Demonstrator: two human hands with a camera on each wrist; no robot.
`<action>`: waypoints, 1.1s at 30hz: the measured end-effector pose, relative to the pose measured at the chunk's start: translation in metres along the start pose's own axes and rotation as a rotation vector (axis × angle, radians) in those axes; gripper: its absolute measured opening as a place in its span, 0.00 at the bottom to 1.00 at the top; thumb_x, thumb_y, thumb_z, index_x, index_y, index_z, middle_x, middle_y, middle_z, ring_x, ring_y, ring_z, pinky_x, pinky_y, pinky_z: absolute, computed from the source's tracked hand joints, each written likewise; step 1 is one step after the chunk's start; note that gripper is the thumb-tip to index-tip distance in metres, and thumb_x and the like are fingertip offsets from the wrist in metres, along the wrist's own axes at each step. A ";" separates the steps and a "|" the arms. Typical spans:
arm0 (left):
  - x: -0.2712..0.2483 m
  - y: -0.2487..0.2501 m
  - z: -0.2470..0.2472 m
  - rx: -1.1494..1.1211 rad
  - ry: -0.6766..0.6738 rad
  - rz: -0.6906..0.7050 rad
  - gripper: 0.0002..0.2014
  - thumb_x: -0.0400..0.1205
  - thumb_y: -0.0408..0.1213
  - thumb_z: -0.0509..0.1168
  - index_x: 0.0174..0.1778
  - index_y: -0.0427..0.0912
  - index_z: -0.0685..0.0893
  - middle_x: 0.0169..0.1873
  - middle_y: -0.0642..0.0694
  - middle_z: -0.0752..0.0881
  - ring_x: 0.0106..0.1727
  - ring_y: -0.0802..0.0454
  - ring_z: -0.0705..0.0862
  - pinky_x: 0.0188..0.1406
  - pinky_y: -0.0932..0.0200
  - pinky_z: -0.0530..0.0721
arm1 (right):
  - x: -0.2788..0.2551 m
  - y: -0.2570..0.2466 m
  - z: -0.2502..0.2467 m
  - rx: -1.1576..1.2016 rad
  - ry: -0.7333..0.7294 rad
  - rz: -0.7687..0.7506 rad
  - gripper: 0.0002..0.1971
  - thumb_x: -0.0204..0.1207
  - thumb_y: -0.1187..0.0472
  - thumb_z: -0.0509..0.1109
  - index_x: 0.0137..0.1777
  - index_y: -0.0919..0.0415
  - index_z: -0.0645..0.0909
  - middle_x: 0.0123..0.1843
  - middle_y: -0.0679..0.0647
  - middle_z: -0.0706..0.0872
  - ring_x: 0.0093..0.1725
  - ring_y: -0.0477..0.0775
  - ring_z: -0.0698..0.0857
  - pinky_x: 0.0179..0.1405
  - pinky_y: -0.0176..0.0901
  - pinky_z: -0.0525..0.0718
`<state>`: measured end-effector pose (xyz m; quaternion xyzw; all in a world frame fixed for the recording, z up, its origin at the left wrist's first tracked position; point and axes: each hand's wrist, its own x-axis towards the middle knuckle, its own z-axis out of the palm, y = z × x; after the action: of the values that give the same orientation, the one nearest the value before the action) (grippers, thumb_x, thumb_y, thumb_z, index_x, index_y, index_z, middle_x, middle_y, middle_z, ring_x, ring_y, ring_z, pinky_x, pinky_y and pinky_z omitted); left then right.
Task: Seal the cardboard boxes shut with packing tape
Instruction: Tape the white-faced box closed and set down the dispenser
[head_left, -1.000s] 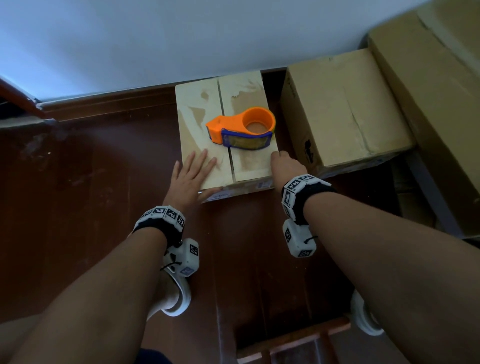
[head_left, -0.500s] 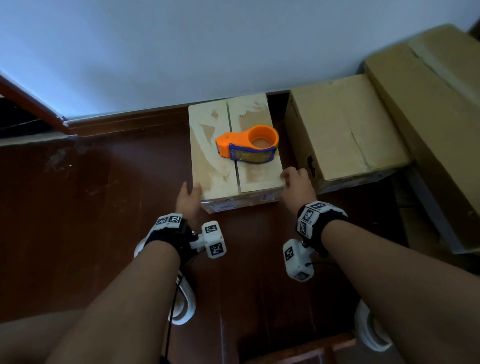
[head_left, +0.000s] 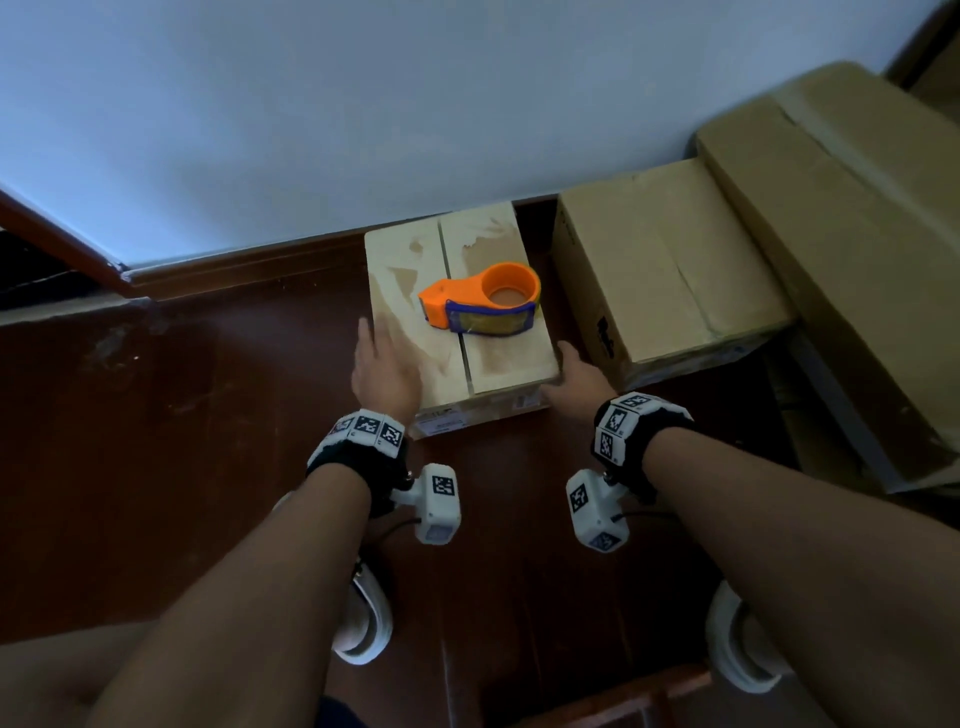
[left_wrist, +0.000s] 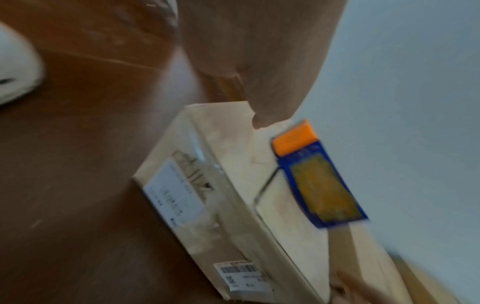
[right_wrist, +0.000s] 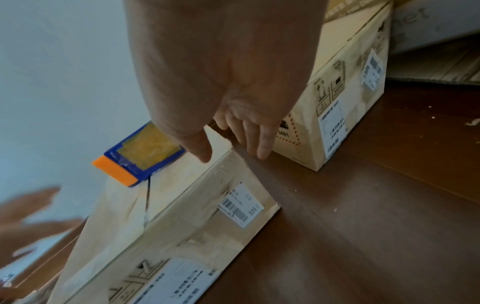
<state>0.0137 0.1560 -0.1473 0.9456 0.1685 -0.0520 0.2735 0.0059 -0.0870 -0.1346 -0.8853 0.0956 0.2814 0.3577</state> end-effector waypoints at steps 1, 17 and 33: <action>0.006 0.015 -0.002 0.033 0.039 0.170 0.35 0.81 0.29 0.60 0.84 0.46 0.56 0.85 0.46 0.53 0.81 0.44 0.62 0.74 0.39 0.68 | 0.000 0.000 -0.006 -0.013 0.028 -0.001 0.36 0.81 0.60 0.65 0.85 0.56 0.51 0.73 0.63 0.76 0.67 0.64 0.79 0.59 0.49 0.79; 0.041 0.098 -0.001 0.429 -0.467 0.679 0.14 0.84 0.31 0.61 0.65 0.44 0.80 0.58 0.42 0.84 0.55 0.43 0.83 0.49 0.53 0.78 | 0.022 -0.033 -0.041 -0.259 0.408 -0.390 0.20 0.78 0.63 0.65 0.70 0.57 0.74 0.68 0.55 0.79 0.67 0.60 0.76 0.64 0.51 0.76; 0.036 -0.101 -0.076 -0.154 -0.092 -0.038 0.16 0.83 0.33 0.64 0.67 0.46 0.83 0.67 0.48 0.83 0.67 0.48 0.82 0.67 0.62 0.74 | 0.023 -0.126 0.000 -0.694 0.044 -0.502 0.07 0.82 0.58 0.61 0.50 0.56 0.80 0.41 0.55 0.82 0.42 0.60 0.82 0.28 0.42 0.67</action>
<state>0.0130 0.2876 -0.1405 0.9149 0.1770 -0.0874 0.3520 0.0715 0.0047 -0.0744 -0.9547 -0.2157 0.1823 0.0938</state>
